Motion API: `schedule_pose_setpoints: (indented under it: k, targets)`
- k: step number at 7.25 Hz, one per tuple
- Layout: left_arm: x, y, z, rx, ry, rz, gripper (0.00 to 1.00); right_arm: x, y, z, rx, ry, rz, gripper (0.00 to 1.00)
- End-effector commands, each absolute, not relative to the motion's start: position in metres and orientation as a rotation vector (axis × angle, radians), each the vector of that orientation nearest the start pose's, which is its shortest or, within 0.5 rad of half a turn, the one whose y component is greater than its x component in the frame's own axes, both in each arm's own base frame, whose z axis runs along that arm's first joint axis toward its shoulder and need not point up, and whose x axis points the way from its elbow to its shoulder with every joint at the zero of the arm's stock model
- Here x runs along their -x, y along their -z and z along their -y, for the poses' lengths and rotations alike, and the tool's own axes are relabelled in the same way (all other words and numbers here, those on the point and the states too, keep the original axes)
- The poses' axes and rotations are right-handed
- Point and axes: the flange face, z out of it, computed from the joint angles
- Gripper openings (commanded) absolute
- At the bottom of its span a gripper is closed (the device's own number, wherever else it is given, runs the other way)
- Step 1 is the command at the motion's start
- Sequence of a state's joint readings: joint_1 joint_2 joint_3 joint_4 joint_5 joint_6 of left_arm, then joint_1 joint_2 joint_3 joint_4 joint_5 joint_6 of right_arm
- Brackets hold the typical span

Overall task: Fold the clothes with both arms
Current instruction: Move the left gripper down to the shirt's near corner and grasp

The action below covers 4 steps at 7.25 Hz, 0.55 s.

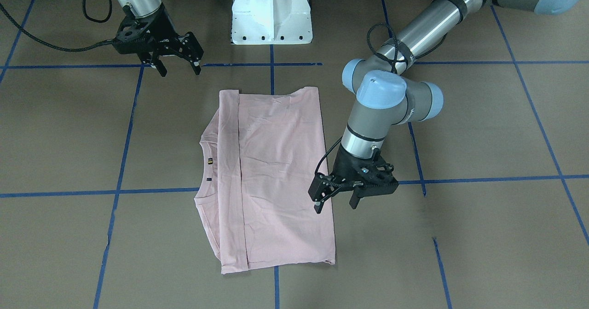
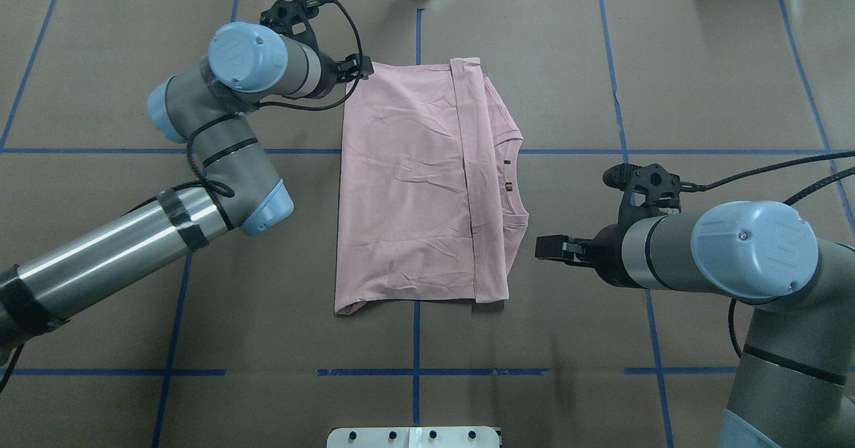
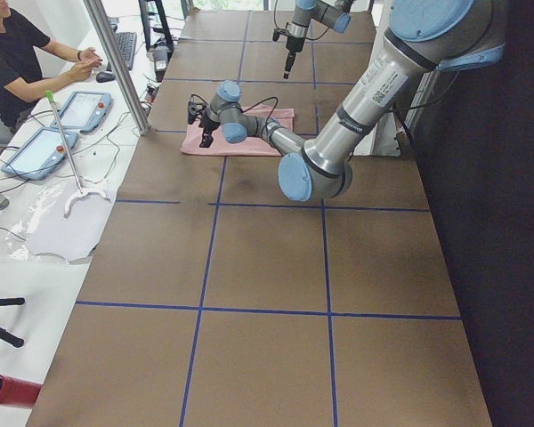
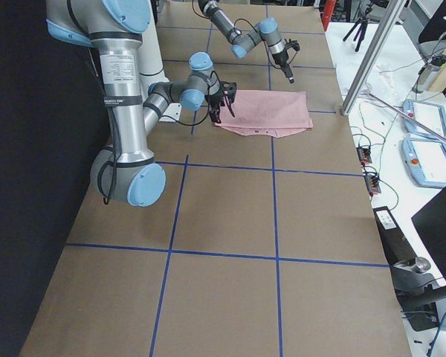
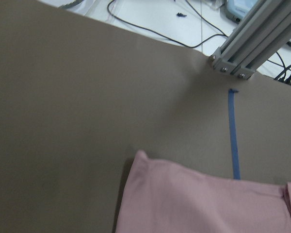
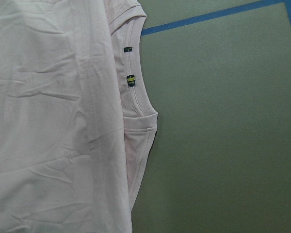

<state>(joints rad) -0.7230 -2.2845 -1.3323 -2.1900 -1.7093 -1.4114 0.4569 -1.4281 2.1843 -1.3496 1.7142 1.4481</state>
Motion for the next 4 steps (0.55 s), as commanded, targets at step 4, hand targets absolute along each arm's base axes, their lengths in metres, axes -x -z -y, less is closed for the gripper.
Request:
schedule_pose_setpoints:
  k: [4]
  targets:
    - [-0.526,-0.229,0.352,0.052,0.684,-0.942,1.0,0.382,-0.288,0.321,-0.153,-0.239,0.97,1.0]
